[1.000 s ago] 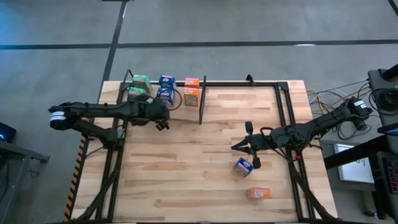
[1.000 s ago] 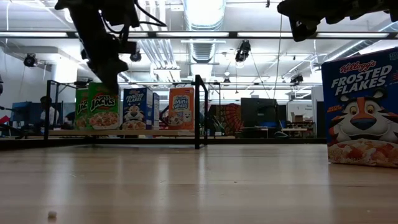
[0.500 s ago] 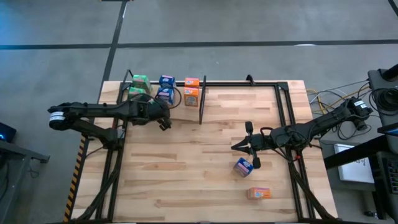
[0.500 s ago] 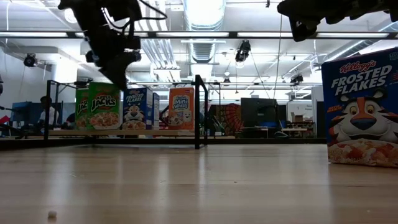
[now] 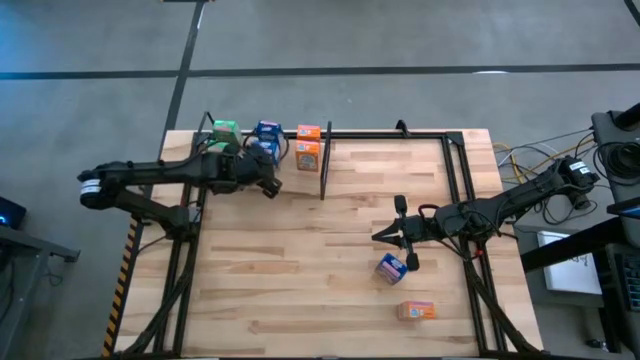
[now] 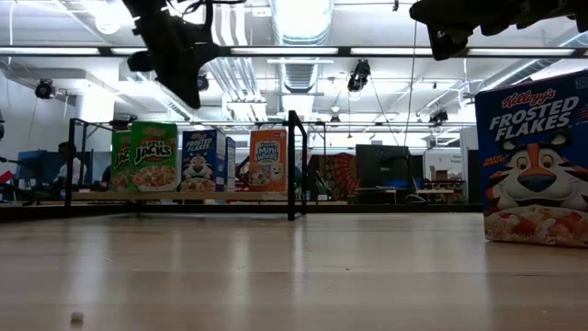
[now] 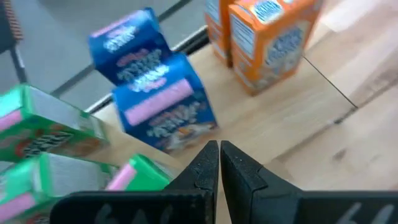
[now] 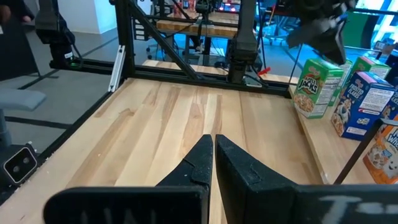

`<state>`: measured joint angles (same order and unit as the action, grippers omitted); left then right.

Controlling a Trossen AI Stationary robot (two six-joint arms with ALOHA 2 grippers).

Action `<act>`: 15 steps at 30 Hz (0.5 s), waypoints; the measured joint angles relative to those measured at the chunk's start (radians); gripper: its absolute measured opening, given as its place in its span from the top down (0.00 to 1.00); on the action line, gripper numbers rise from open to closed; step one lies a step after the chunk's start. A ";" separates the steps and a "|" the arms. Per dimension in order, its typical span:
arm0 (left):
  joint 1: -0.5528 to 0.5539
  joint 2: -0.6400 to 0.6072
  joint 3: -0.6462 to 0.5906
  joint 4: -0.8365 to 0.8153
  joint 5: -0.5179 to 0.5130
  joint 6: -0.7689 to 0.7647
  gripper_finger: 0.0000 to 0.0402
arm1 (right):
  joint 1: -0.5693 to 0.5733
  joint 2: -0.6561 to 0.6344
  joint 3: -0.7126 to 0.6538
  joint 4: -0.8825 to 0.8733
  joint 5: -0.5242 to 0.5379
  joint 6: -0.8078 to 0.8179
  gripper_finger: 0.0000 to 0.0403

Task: Stack cereal on shelf
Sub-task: Put the green cereal box on the shelf aligned with the green cereal boxes

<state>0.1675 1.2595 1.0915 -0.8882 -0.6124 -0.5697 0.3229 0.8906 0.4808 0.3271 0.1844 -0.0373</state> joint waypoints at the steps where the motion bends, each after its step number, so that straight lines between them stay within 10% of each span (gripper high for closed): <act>1: 0.010 0.002 0.013 -0.013 0.002 0.000 1.00 | 0.000 0.000 0.000 0.000 0.000 0.005 0.98; 15: 0.106 0.139 0.127 -0.212 0.097 -0.151 1.00 | 0.000 -0.076 0.016 0.044 -0.001 -0.178 0.98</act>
<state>0.2737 1.3985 1.2184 -1.1001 -0.5150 -0.7205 0.3225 0.8147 0.4970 0.3714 0.1836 -0.2150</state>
